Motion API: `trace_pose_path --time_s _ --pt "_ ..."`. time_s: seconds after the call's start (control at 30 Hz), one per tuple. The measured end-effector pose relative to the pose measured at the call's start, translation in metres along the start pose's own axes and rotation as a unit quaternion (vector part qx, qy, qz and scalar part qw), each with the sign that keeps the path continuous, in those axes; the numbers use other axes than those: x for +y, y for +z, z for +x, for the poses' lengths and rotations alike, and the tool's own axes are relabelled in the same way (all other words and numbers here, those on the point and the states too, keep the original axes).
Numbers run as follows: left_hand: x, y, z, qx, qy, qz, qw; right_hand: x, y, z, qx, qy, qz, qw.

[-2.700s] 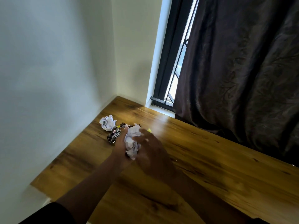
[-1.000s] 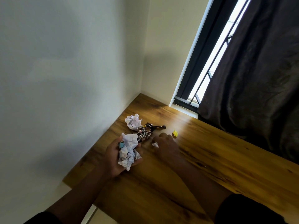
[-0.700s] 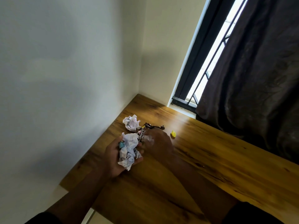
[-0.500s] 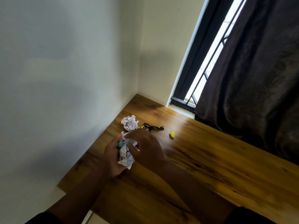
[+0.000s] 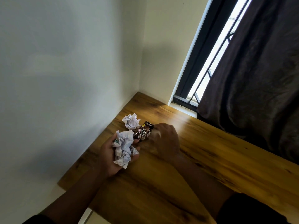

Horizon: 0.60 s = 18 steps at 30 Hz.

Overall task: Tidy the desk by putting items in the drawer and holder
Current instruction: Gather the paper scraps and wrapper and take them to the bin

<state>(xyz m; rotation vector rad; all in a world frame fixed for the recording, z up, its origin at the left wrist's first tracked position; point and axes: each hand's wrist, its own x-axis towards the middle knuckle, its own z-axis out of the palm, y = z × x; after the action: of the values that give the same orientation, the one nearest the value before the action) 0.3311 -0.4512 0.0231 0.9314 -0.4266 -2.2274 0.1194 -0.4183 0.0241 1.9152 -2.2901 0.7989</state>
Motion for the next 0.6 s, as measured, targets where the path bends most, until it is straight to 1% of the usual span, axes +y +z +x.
trace_pose_path --time_s 0.03,0.1,0.13,0.2,0.27,0.3,0.37,0.43,0.47,0.5,0.53,0.57,0.6 --pt "-0.001 -0.007 0.004 -0.029 -0.008 -0.026 0.999 0.015 0.003 0.002 -0.026 0.034 -0.029 0.999" --pt "0.0 -0.013 0.008 -0.008 -0.006 -0.036 0.999 0.038 0.009 0.004 -0.066 0.079 -0.078 0.992" --pt "0.001 -0.011 0.004 0.019 -0.006 -0.035 0.999 0.048 0.012 0.004 -0.08 0.085 -0.091 0.989" --pt "-0.002 -0.018 0.008 0.008 -0.027 -0.031 0.999 0.059 0.013 0.004 -0.103 0.093 -0.102 0.985" --pt "-0.001 -0.016 0.007 0.005 -0.038 -0.033 0.999 0.065 0.011 0.002 -0.095 0.098 -0.118 0.984" --pt "-0.004 -0.02 0.009 0.02 -0.037 -0.025 0.999 0.066 0.011 0.002 -0.084 0.106 -0.119 0.984" --pt "-0.002 -0.018 0.007 0.017 -0.05 -0.045 0.998 0.061 0.009 0.0 -0.066 0.119 -0.091 0.986" --pt "-0.001 -0.014 0.005 0.03 -0.041 -0.046 0.998 0.048 0.008 -0.001 -0.061 0.125 -0.036 0.99" --pt "0.0 -0.014 0.006 0.019 -0.042 -0.04 0.998 0.037 0.006 -0.002 -0.053 0.123 -0.003 0.991" --pt "0.001 -0.015 0.007 0.008 -0.036 -0.028 0.999 0.026 0.005 -0.003 -0.044 0.112 0.034 0.992" --pt "0.0 -0.016 0.008 0.019 -0.028 -0.038 0.999 0.014 0.004 -0.004 -0.035 0.089 0.066 0.993" --pt "-0.002 -0.015 0.007 0.04 -0.018 -0.024 0.999 0.0 0.004 -0.006 -0.026 0.056 0.091 0.994" --pt "-0.003 -0.012 0.006 0.044 -0.014 -0.018 0.999 -0.015 0.003 -0.009 -0.02 0.022 0.113 0.993"
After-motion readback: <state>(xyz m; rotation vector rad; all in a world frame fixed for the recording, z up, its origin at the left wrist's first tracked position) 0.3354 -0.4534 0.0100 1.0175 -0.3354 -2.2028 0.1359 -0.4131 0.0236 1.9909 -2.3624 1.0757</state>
